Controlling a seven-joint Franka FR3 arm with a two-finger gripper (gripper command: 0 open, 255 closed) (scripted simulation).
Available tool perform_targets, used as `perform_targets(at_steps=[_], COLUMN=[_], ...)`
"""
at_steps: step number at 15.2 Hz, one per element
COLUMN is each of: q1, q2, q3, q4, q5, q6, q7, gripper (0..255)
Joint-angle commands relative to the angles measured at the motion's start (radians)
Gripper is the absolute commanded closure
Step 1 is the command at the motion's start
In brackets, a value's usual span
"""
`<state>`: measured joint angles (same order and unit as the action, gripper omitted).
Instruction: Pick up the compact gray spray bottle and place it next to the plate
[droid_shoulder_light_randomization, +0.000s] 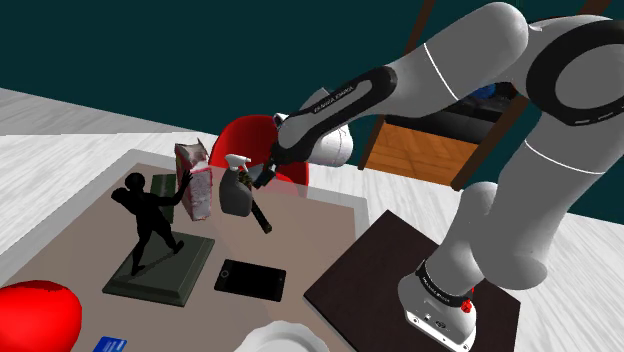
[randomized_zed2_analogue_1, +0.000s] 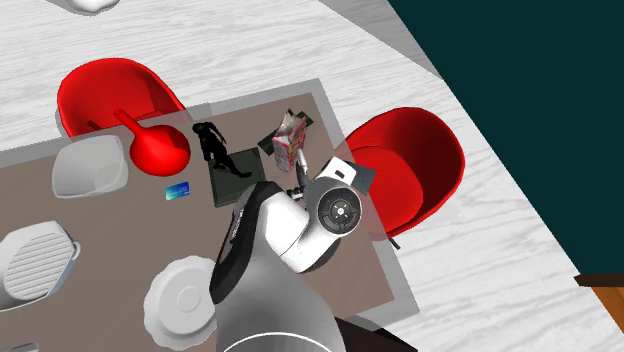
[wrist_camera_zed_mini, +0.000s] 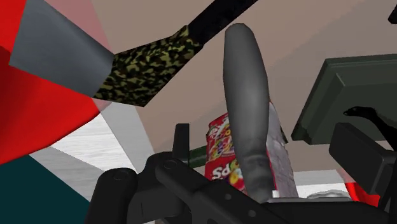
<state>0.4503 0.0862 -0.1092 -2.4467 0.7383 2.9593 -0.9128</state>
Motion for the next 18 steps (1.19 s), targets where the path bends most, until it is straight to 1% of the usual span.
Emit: perform_targets(at_steps=[1, 3, 7, 11, 18], q1=[-0.02, -0.061, -0.088, -0.106, -0.106], q2=[0.08, 0.153, 0.22, 0.28, 0.28], q3=[0.056, 0.128, 0.167, 0.196, 0.196], q4=[0.068, 0.139, 0.189, 0.236, 0.236], q5=[0.188, 0.322, 0.381, 0.427, 0.426], q6=[0.028, 0.051, 0.074, 0.093, 0.093], q7=[-0.193, -0.343, -0.401, -0.448, -0.448], gripper=[0, 0, 0, 0, 0])
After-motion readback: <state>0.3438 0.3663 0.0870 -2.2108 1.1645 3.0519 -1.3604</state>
